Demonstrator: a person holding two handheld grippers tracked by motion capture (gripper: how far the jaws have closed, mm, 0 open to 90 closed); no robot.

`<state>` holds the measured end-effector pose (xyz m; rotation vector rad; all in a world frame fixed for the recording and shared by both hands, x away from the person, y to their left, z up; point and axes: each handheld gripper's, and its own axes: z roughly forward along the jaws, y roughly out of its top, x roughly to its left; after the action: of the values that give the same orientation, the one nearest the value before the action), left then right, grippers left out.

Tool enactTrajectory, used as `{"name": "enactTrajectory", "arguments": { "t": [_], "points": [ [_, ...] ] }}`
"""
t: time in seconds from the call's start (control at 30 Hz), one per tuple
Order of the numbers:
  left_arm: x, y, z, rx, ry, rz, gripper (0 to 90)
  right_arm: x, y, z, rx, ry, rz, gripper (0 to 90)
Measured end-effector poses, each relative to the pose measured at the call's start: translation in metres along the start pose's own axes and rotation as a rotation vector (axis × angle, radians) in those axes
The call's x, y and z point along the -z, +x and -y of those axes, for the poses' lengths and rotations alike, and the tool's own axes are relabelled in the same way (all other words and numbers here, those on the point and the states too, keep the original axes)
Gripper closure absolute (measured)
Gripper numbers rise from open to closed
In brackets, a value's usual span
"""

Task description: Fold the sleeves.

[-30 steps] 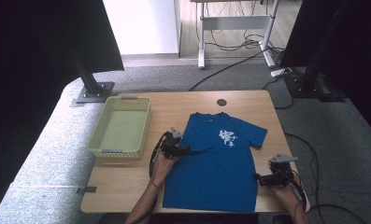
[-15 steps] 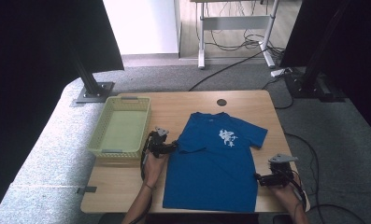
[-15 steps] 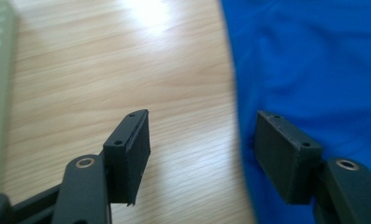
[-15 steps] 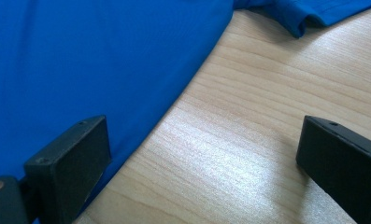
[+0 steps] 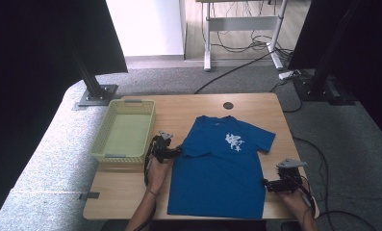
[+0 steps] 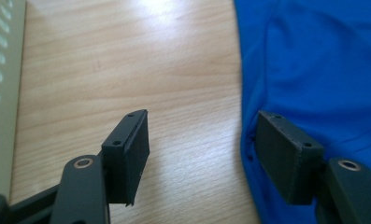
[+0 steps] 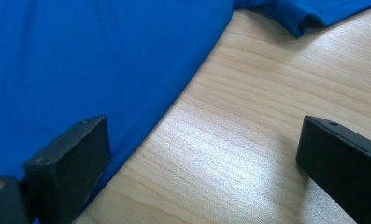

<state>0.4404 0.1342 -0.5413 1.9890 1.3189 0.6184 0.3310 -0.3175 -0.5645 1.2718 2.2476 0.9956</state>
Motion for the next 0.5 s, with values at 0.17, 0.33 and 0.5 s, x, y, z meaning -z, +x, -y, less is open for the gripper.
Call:
{"name": "enactTrajectory", "arguments": {
  "t": [0.17, 0.33, 0.5],
  "points": [
    [0.003, -0.005, -0.005, 0.002, -0.055, 0.08, 31.2, 0.0, 0.0, 0.0, 0.0, 0.0, 0.0, 2.6],
    [-0.003, -0.013, -0.008, -0.025, -0.039, 0.093, 28.6, 0.0, 0.0, 0.0, 0.0, 0.001, 0.0, 2.6],
    [-0.01, -0.012, -0.001, -0.053, 0.009, 0.061, 28.5, 0.0, 0.0, 0.0, 0.0, 0.0, 0.0, 2.6]
  ]
}}
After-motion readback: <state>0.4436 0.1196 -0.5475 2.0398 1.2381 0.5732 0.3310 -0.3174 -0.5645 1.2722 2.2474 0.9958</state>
